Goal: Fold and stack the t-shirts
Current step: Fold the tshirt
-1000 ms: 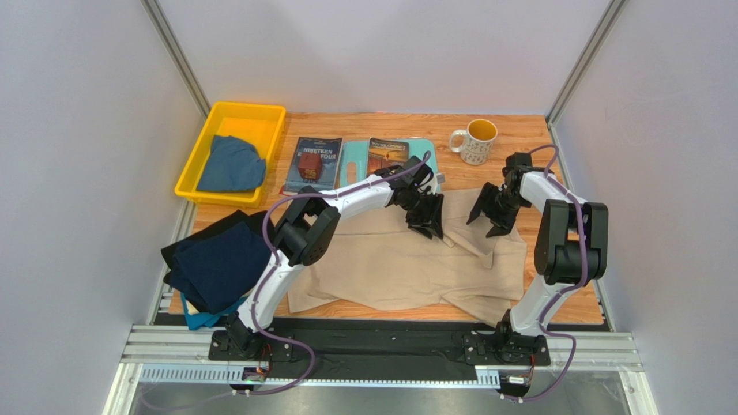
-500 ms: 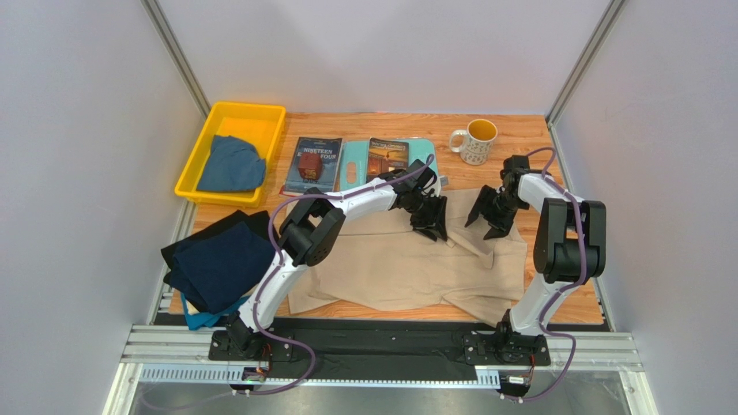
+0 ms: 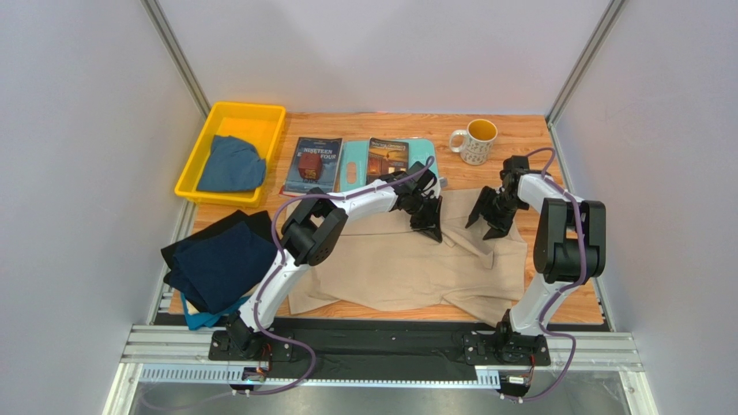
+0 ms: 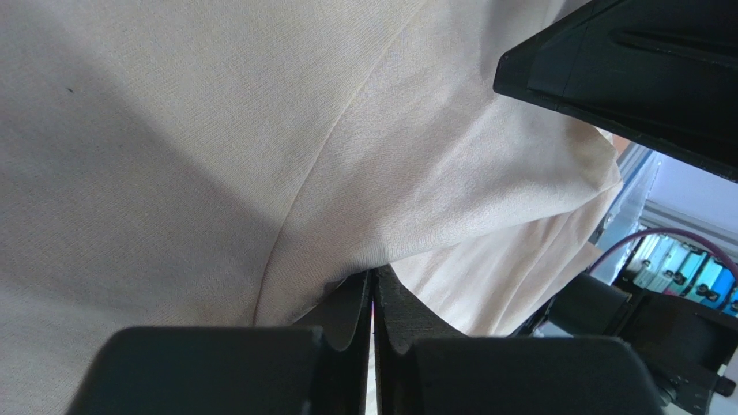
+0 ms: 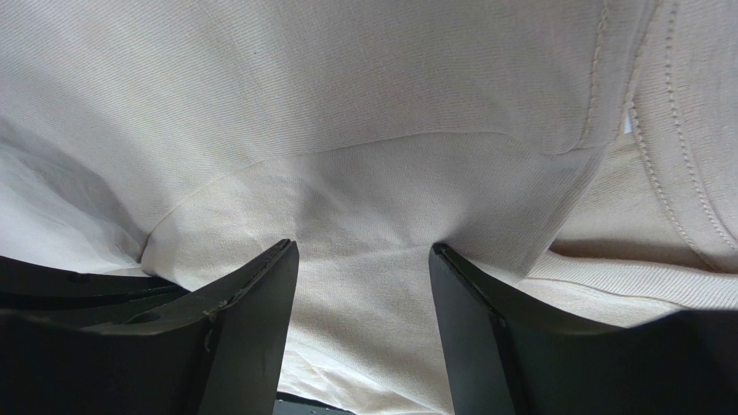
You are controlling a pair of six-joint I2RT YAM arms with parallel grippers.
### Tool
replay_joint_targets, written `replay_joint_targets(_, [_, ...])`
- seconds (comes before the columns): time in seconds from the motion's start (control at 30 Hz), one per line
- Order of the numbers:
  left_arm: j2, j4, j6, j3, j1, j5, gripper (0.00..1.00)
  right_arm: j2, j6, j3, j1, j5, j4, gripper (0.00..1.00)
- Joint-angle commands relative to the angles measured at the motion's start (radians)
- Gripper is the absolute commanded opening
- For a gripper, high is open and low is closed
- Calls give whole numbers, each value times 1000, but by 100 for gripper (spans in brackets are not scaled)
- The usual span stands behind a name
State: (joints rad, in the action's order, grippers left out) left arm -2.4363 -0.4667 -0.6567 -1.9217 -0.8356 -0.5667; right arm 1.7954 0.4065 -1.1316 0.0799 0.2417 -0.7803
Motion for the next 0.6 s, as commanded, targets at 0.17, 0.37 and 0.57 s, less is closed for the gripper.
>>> replay_joint_targets(0.17, [14,-3,34,13,-8,28,0,19,-1,7,-9,-19,33,60])
replay_joint_targets(0.37, [75,-76,106,41,-5,96,0,13,-14,16,-9,-59,50,41])
replay_joint_targets(0.57, [120,-150,138,104,15,90,0,53,-2,-11,-9,-84,73,29])
